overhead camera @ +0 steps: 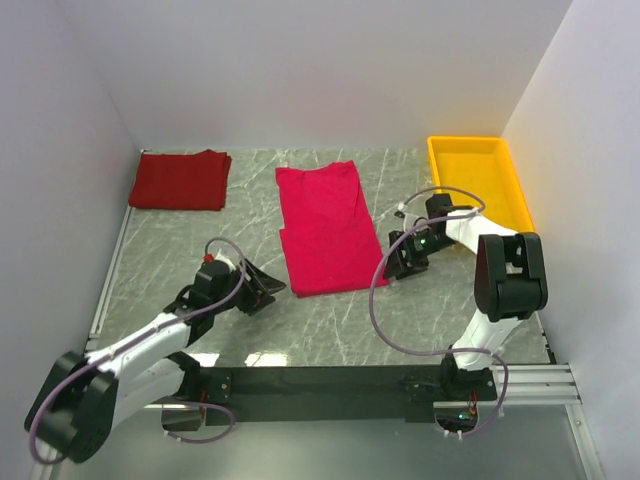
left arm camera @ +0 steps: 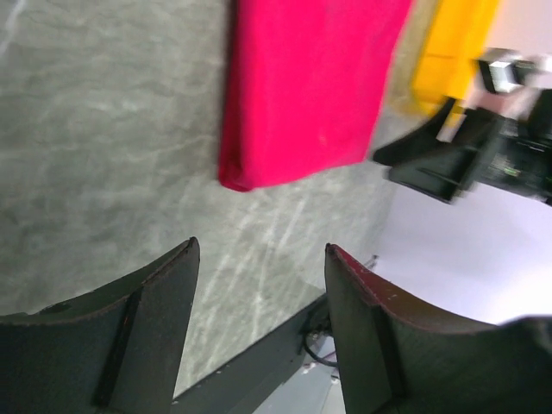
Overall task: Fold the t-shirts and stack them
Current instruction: Fold the tshirt
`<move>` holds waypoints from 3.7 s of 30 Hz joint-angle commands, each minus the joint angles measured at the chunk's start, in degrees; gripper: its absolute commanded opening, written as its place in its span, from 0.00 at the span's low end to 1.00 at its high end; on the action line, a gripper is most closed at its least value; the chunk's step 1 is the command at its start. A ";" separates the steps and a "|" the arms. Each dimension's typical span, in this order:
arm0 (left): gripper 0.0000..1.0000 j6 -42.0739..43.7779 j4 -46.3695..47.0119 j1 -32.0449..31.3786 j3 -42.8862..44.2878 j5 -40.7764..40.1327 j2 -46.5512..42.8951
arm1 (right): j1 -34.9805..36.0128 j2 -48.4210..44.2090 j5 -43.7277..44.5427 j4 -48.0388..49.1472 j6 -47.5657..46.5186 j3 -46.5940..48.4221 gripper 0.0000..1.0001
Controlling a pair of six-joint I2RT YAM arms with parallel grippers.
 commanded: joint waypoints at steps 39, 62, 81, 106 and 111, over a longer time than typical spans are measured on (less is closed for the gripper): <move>0.44 28.24 -19.24 8.44 54.75 -2.15 53.29 | -0.31 17.28 -1.75 7.61 2.25 33.57 0.93; 0.41 29.38 -19.24 8.09 57.83 -0.04 57.16 | 3.30 25.02 -0.08 5.50 5.77 39.90 0.56; 0.03 30.00 -18.01 7.91 59.32 2.50 57.95 | 3.91 27.92 0.36 4.36 6.91 42.79 0.37; 0.01 30.87 -6.32 8.35 54.76 10.24 55.49 | 3.48 25.55 1.33 7.96 8.67 40.25 0.15; 0.01 31.75 -5.53 9.05 54.40 10.95 56.01 | 2.95 24.32 0.97 9.54 9.11 38.15 0.09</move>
